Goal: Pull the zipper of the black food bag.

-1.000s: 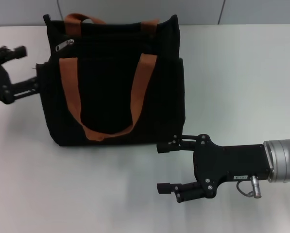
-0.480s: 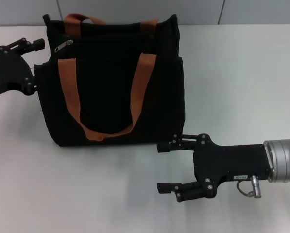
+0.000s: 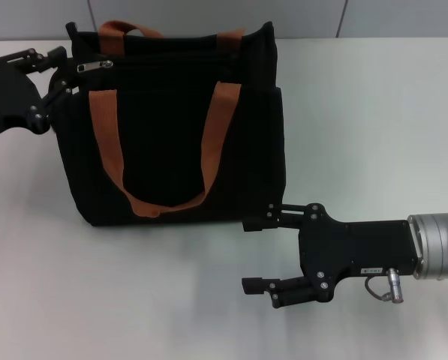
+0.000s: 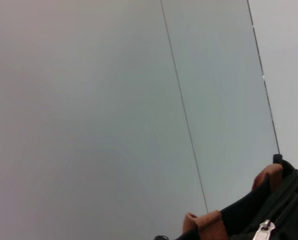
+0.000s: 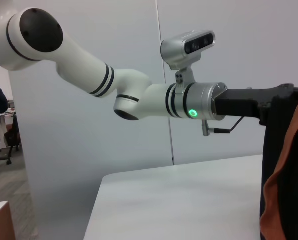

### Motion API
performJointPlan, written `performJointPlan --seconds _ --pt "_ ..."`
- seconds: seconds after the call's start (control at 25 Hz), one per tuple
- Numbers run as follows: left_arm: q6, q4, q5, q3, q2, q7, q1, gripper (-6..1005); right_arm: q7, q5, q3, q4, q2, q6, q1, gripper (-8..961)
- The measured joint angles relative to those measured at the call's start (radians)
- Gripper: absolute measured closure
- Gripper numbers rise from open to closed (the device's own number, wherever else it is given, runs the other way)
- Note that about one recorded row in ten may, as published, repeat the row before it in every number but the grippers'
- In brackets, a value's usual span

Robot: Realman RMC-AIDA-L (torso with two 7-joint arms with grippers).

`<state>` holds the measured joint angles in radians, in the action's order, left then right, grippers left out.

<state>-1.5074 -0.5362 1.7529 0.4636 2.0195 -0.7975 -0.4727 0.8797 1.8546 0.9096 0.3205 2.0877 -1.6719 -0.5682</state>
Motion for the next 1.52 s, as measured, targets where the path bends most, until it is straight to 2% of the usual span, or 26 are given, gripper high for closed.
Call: performJointPlan --seconds 0.2,0.44,0.52,0.6,0.72,0.76,0.92,1.24,1.32,1.36,1.52 --pt "-0.008 0.000 0.000 -0.003 0.010 0.008 0.008 700 -0.001 -0.012 0.000 0.000 0.000 0.000 0.001 179" --pt "-0.027 0.001 -0.025 -0.005 0.028 0.039 0.022 917 0.021 -0.126 0.000 -0.007 -0.001 -0.076 0.002 183" --pt "-0.036 0.001 -0.050 -0.005 0.038 0.068 0.032 939 0.102 -0.228 0.000 -0.010 -0.002 -0.120 -0.003 184" --pt "-0.044 0.012 -0.083 -0.001 0.047 0.107 0.042 962 0.155 -0.264 0.000 -0.009 -0.002 -0.121 -0.010 185" --pt "-0.061 0.049 -0.111 0.000 0.047 0.149 0.047 972 0.382 -0.363 0.000 0.004 -0.005 -0.094 -0.050 187" --pt "-0.066 0.060 -0.116 -0.003 0.046 0.160 0.047 972 0.382 -0.363 0.000 0.004 -0.005 -0.094 -0.050 187" --pt "-0.072 0.069 -0.125 -0.006 0.048 0.179 0.048 970 0.638 -0.386 0.000 0.074 -0.006 -0.018 -0.119 190" --pt "-0.075 0.085 -0.143 -0.006 0.048 0.180 0.045 967 0.933 -0.334 0.017 0.178 -0.008 0.076 -0.249 194" --pt "-0.076 0.085 -0.144 -0.006 0.048 0.179 0.044 966 1.047 -0.261 0.018 0.214 -0.008 0.124 -0.306 195" --pt "-0.076 0.085 -0.144 -0.006 0.048 0.179 0.043 966 1.047 -0.261 0.018 0.214 -0.008 0.124 -0.306 196" --pt "-0.079 0.090 -0.146 -0.006 0.049 0.176 0.039 964 1.167 -0.141 0.018 0.221 -0.008 0.207 -0.390 198"
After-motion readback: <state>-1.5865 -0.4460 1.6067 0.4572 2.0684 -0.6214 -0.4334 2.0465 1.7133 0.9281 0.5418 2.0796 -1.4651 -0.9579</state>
